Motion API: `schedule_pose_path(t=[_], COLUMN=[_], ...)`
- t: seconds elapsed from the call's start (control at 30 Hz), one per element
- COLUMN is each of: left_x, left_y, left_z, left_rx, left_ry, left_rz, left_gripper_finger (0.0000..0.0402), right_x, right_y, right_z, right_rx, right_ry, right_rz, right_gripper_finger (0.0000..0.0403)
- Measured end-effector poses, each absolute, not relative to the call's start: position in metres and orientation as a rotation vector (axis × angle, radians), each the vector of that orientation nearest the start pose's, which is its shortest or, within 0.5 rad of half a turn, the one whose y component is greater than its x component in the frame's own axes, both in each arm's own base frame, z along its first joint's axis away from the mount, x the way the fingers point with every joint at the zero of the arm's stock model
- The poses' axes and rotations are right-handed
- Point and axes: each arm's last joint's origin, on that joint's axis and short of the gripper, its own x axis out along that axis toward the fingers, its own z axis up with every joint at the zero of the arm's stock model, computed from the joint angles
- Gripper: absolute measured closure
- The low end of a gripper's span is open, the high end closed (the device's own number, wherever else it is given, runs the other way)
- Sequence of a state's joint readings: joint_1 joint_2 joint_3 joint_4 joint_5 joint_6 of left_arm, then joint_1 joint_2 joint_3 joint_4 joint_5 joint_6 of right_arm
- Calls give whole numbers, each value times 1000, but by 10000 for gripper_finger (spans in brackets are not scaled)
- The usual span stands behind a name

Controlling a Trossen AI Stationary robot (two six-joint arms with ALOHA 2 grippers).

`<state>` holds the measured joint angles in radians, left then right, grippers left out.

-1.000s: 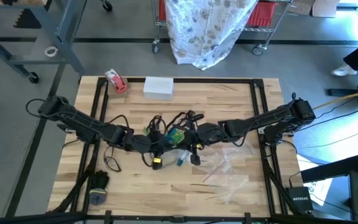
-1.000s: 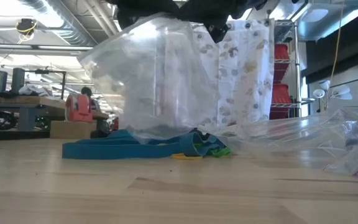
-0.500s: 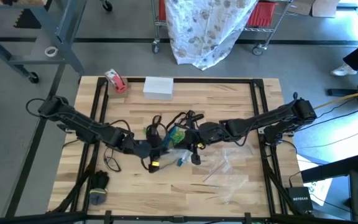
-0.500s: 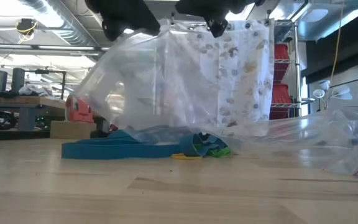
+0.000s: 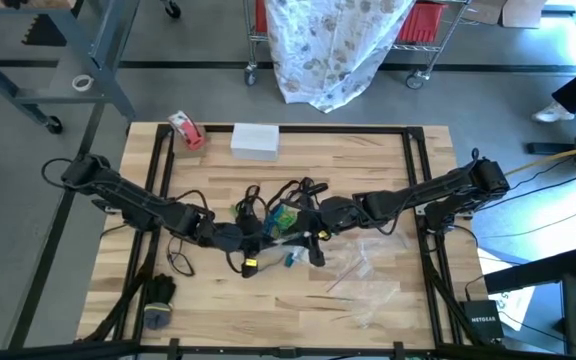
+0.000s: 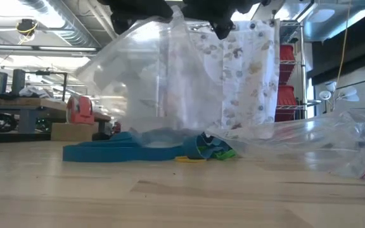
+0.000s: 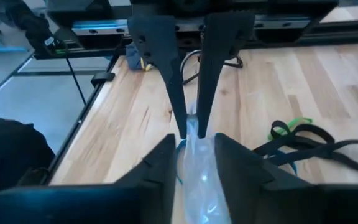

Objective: Sort rubber bands
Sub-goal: Open the transparent zip bag

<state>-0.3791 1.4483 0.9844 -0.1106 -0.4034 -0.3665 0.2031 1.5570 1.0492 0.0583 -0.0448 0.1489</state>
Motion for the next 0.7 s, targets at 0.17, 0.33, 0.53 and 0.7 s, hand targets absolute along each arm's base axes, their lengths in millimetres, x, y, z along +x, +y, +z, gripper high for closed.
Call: schedule_pose_path(t=[0.17, 0.33, 0.53, 0.7], left_x=[296, 298, 297, 297], left_y=[-105, -106, -106, -105], left_z=[260, 263, 262, 262], left_rx=[-163, -155, -160, -171], left_ry=[494, 468, 474, 473], left_rz=[122, 112, 115, 121], left_gripper_finger=[376, 376, 376, 376], right_x=[341, 344, 346, 347], right_y=[71, 71, 72, 72], right_z=[255, 251, 255, 254], right_rx=[52, 50, 54, 29], right_ry=[473, 476, 434, 426], right_rz=[195, 194, 198, 201], right_gripper_finger=[266, 274, 319, 390])
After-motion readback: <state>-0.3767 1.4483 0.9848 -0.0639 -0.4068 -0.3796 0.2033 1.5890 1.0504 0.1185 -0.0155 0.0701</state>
